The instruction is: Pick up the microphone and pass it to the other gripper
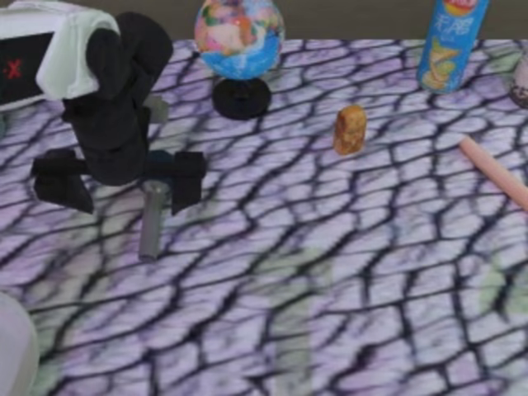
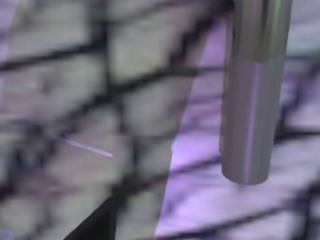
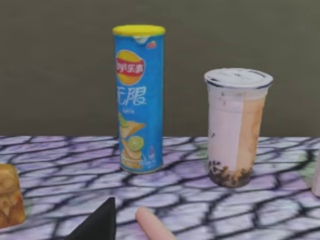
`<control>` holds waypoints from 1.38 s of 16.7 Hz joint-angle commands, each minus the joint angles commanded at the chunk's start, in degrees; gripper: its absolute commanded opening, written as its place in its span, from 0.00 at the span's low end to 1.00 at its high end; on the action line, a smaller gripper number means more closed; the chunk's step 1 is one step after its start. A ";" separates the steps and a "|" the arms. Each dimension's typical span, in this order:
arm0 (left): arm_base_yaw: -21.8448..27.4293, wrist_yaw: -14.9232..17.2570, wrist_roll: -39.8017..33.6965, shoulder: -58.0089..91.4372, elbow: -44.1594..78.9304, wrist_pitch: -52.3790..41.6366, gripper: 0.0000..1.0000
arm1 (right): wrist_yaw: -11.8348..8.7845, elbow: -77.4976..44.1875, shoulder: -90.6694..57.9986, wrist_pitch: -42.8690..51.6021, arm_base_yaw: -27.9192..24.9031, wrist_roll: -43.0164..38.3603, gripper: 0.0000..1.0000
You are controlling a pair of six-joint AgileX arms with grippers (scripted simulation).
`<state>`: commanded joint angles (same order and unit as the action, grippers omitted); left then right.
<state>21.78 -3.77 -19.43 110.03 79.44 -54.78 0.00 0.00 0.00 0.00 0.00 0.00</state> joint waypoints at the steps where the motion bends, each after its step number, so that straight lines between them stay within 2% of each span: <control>1: 0.00 0.00 0.00 0.00 0.00 0.00 1.00 | 0.00 0.00 0.00 0.00 0.00 0.00 1.00; 6: -0.33 0.04 0.33 1.25 -1.31 2.37 1.00 | 0.00 0.00 0.00 0.00 0.00 0.00 1.00; 13: -1.06 0.17 1.20 10.45 -7.84 18.66 1.00 | 0.00 0.00 0.00 0.00 0.00 0.00 1.00; 18: -1.11 0.18 1.27 11.27 -8.33 19.68 1.00 | 0.00 0.00 0.00 0.00 0.00 0.00 1.00; 23: -1.11 0.18 1.27 11.27 -8.33 19.68 0.62 | 0.00 0.00 0.00 0.00 0.00 0.00 1.00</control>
<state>20.67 -3.59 -18.16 121.30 71.11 -35.10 0.00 0.00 0.00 0.00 0.00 0.00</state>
